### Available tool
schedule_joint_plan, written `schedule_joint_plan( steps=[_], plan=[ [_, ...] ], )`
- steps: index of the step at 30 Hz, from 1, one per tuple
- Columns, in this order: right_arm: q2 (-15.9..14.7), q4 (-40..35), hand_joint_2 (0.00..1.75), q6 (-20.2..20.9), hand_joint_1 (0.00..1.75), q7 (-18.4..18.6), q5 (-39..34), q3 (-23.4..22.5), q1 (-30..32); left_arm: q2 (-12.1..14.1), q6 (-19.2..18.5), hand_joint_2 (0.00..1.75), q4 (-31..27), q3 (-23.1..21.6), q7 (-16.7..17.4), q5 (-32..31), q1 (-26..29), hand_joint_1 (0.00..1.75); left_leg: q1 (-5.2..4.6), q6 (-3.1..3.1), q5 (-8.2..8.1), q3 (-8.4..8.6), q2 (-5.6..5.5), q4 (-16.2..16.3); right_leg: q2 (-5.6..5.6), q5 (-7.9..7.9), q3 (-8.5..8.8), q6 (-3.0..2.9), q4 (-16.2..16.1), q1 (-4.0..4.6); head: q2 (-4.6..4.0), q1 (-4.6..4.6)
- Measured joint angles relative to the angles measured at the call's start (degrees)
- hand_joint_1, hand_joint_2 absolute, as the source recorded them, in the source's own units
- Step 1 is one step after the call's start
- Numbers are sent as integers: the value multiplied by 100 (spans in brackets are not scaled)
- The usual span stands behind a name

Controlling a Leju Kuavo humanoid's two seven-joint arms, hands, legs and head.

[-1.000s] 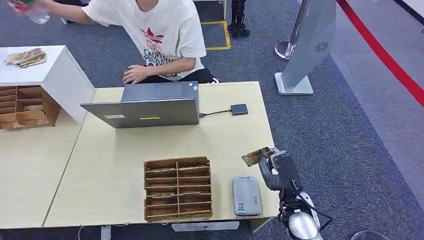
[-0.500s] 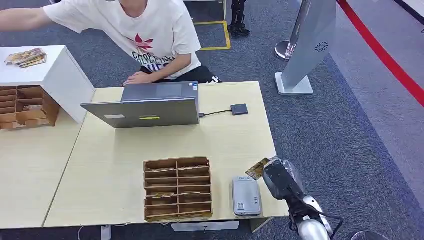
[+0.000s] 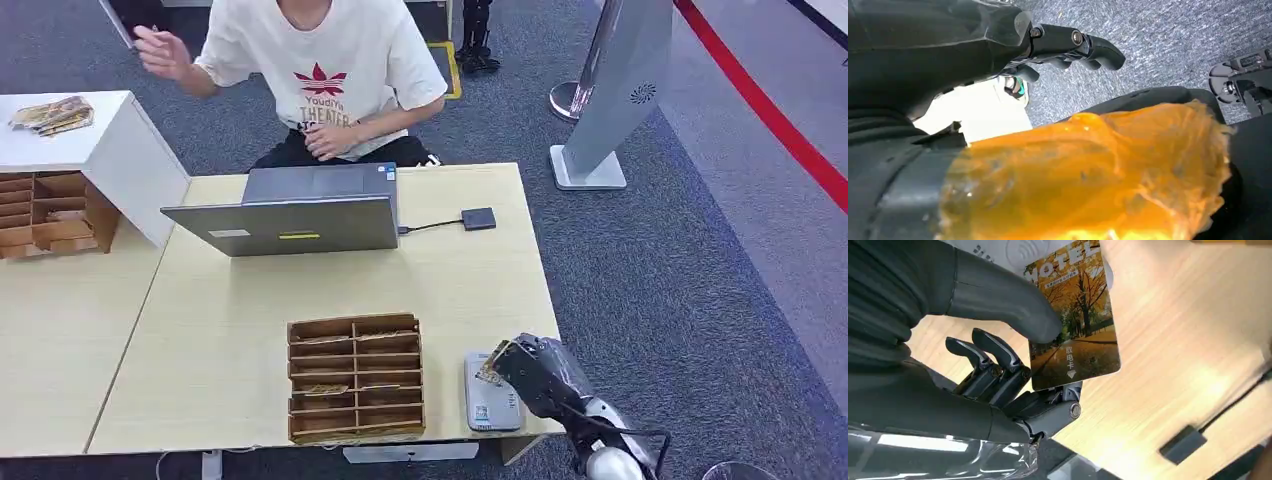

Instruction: Pass the card to the sensor for recognition and then transmit it.

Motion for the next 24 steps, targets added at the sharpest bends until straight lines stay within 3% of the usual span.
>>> schedule_joint_plan(
  steps=[12,24],
  plan=[
    [-147,376,175,324,175,11,746,912,-1077,0,-61,0,0,0,2,-76,-11,0,0,1,4,3,2,1,1,1,0,0,1,0,0,0],
    [-348,503,175,409,175,35,1115,1316,-1598,0,-74,0,0,0,0,-103,-10,0,0,1,4,2,1,1,0,1,0,0,1,0,0,0]
  ],
)
